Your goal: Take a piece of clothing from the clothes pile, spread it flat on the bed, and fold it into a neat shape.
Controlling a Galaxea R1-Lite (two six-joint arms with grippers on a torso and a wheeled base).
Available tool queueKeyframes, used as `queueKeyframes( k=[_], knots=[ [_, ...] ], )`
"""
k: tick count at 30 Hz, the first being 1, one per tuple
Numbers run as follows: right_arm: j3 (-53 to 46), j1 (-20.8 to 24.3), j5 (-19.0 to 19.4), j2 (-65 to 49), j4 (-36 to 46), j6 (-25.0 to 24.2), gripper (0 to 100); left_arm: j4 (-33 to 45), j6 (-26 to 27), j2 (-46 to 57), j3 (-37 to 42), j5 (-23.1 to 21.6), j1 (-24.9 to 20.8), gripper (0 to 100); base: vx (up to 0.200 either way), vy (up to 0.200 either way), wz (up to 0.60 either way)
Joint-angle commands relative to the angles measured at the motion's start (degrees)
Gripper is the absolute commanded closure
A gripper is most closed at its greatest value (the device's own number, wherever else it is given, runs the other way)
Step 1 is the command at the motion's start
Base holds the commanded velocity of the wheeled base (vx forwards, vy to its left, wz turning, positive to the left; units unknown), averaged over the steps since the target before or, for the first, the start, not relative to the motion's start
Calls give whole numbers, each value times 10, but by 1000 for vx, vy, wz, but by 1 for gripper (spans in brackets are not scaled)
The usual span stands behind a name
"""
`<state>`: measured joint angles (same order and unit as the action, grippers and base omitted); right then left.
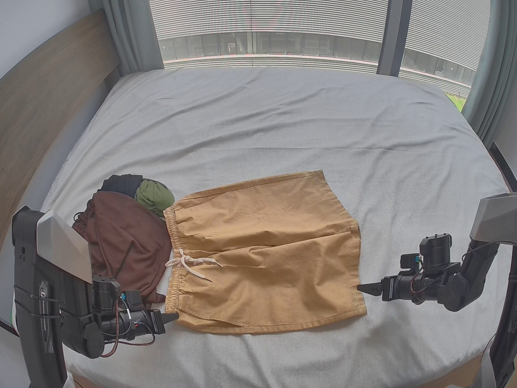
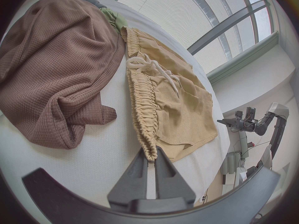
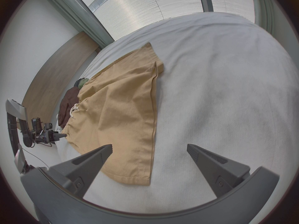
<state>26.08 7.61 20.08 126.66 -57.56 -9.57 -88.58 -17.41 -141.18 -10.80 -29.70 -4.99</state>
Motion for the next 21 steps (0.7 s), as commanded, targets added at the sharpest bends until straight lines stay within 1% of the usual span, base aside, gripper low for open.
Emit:
queueKeyframes(
  k=[1,6,7,10,11,13,21],
  knots=[
    [-10,5,10,7,9,-5,0,0,0,0,0,0,0,100,0,0,0],
    [-6,18,11,13,47,-34,0,0,0,-1,0,0,-2,100,0,0,0],
    [-5,19,11,13,47,-35,0,0,0,-1,0,0,-2,100,0,0,0],
    [-1,36,11,31,42,-61,0,0,0,-1,0,0,-2,100,0,0,0],
    [-1,36,11,31,42,-61,0,0,0,-1,0,0,-2,100,0,0,0],
    [8,50,11,40,41,-84,0,0,0,-1,0,0,-2,100,0,0,0],
    [24,58,10,63,41,-107,0,0,1,-1,-1,0,-4,100,0,0,0]
  ],
)
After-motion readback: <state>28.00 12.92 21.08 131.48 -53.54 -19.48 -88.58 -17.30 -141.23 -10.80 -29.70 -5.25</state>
